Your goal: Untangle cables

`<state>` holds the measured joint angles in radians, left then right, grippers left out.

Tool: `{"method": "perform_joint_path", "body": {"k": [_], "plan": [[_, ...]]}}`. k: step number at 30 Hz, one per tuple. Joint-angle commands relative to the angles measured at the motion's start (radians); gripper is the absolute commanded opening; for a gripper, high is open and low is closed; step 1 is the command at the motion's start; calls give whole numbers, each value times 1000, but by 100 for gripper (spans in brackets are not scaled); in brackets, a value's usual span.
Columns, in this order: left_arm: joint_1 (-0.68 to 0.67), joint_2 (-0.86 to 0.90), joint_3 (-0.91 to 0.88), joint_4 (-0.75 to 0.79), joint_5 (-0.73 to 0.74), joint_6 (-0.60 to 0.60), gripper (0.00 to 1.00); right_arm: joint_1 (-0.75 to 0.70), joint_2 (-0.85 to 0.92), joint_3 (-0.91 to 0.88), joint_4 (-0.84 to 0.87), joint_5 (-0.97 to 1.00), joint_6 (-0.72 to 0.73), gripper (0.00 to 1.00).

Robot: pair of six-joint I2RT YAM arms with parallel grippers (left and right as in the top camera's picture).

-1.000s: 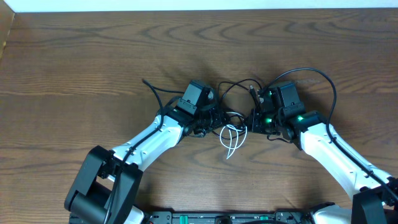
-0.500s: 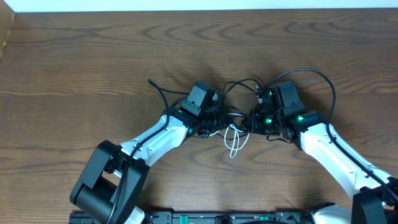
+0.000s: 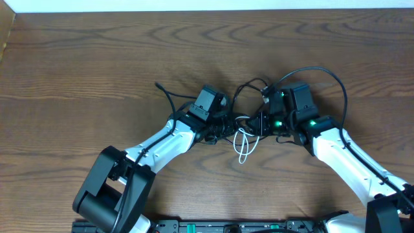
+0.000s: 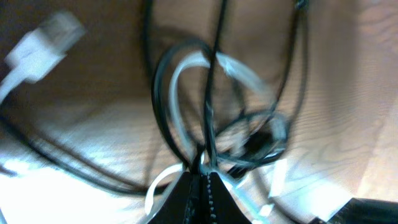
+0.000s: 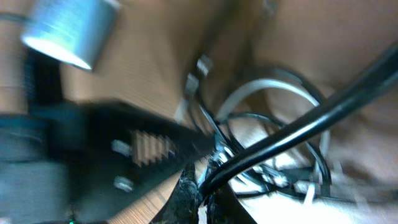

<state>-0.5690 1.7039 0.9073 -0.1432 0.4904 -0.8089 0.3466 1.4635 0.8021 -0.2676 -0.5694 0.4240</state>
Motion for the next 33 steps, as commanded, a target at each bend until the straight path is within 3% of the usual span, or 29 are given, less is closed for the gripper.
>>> {"method": "perform_joint_path", "body": {"k": [1, 5, 12, 19, 21, 26, 33], "plan": [[-4, 6, -9, -58, -14, 32, 7, -40, 0, 0, 105, -187, -57, 1], [-4, 6, -9, -101, -37, 50, 7, -99, 0, 0, 197, -232, 3, 1], [-4, 6, -9, -103, -39, 53, 7, -211, 0, 0, 201, -282, 44, 1], [-4, 6, -9, -72, -30, 53, 8, -223, 0, 0, 289, -682, -4, 1], [-4, 6, -9, -19, -3, 53, 8, -221, 0, 0, 314, -716, -2, 1], [-4, 6, -9, 150, 132, 53, 34, -222, 0, 0, 272, -631, -2, 1], [-3, 6, -9, 214, 165, 52, 49, -221, 0, 0, 203, -581, -3, 1]]}}
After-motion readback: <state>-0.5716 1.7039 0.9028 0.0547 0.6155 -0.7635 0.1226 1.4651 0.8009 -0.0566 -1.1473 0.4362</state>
